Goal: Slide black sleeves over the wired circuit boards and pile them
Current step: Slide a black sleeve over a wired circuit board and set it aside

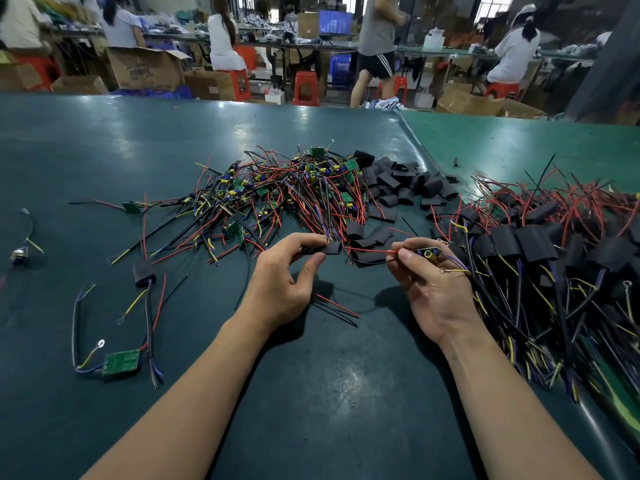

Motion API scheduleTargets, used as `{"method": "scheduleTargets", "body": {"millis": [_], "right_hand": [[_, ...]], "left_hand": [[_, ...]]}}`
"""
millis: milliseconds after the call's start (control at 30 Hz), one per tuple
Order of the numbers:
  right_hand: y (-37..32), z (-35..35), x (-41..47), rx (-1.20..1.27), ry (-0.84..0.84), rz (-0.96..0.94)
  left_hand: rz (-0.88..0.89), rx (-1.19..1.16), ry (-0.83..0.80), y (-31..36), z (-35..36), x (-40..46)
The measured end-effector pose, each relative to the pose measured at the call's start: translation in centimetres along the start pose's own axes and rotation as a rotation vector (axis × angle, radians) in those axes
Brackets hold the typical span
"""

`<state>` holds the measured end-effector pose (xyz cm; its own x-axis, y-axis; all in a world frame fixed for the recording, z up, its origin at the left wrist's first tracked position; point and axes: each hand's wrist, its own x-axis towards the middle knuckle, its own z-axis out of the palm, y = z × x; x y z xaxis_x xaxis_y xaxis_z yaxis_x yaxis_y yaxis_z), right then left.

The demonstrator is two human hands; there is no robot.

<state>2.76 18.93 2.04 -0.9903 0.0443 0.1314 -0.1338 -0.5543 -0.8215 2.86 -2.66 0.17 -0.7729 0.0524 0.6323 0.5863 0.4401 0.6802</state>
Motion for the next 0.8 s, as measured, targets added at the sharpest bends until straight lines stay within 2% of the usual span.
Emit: {"method": "scheduleTargets", "body": {"millis": [200, 433, 633, 800], "right_hand": [[-0.3, -0.2, 0.2, 0.032, 0.028, 0.032], [0.0, -0.3, 0.2, 0.013, -0.022, 0.062], [0.0, -0.3, 0.5, 0.015, 0.128, 0.015], [1.4, 1.3, -0.1, -0.04, 0.169, 0.032]], "left_hand": [[0.03, -0.012, 0.001, 0.1, 0.1, -0.1], [-0.076, -0.087, 0.069, 0.2, 0.0, 0.1], [-0.018, -0.111, -0.024, 0.1, 0.2, -0.1], [0.062, 0.045, -0.109, 0.2, 0.5, -0.3]]}}
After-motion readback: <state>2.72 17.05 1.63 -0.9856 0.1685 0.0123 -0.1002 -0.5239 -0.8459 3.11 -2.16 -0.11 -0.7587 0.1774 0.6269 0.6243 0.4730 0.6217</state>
